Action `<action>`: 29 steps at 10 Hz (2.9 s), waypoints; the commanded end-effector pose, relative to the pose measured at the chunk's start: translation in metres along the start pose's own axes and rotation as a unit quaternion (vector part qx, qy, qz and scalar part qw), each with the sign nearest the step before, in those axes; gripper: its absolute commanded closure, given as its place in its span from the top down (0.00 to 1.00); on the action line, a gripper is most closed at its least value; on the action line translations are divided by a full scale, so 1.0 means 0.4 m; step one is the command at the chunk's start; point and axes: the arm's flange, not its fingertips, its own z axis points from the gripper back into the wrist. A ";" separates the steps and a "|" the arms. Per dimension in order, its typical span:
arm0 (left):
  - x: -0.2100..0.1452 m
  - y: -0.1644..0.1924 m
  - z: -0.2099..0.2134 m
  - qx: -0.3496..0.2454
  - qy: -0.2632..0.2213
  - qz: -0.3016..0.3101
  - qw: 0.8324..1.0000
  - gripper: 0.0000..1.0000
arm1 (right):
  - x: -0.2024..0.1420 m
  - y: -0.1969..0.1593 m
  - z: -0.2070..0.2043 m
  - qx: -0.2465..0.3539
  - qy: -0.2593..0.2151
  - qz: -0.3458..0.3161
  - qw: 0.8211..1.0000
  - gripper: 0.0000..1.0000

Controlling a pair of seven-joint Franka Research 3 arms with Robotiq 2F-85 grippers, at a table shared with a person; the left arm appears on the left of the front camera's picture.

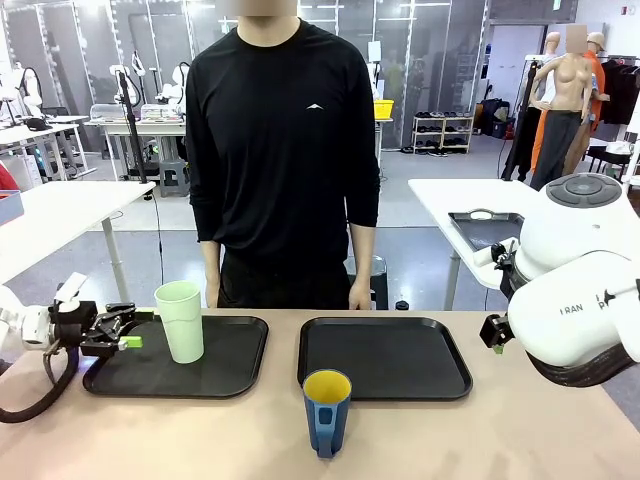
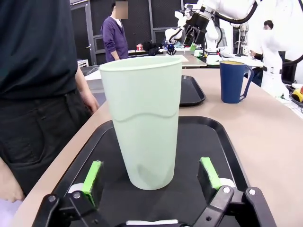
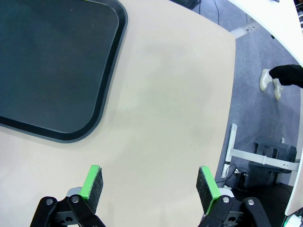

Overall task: Sort and store the cups by type.
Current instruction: Place the picked Reusable plastic cup into the Flat Tray indicated by the person, then pick up the Handle plastic cup and place it into the empty Flat Tray.

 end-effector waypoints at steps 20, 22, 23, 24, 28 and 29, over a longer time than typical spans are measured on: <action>0.248 -0.214 0.160 0.092 0.215 -0.056 0.971 1.00 | -0.002 0.000 -0.002 0.000 0.000 0.002 1.000 1.00; 0.310 -0.277 0.177 0.107 0.305 -0.037 0.946 1.00 | -0.002 0.000 -0.002 0.000 0.000 0.002 1.000 1.00; 0.323 -0.287 0.181 0.119 0.347 -0.023 0.930 1.00 | -0.002 0.000 -0.002 0.000 0.000 0.002 1.000 1.00; 0.333 -0.295 0.177 0.117 0.368 -0.013 0.922 1.00 | -0.002 0.000 -0.002 0.000 0.000 0.002 1.000 1.00; 0.326 -0.294 0.188 0.133 0.396 -0.033 0.908 1.00 | -0.002 0.000 -0.002 0.000 0.000 0.002 1.000 1.00; 0.326 -0.294 0.188 0.133 0.396 -0.033 0.908 1.00 | -0.002 0.000 -0.002 0.000 0.000 0.002 1.000 1.00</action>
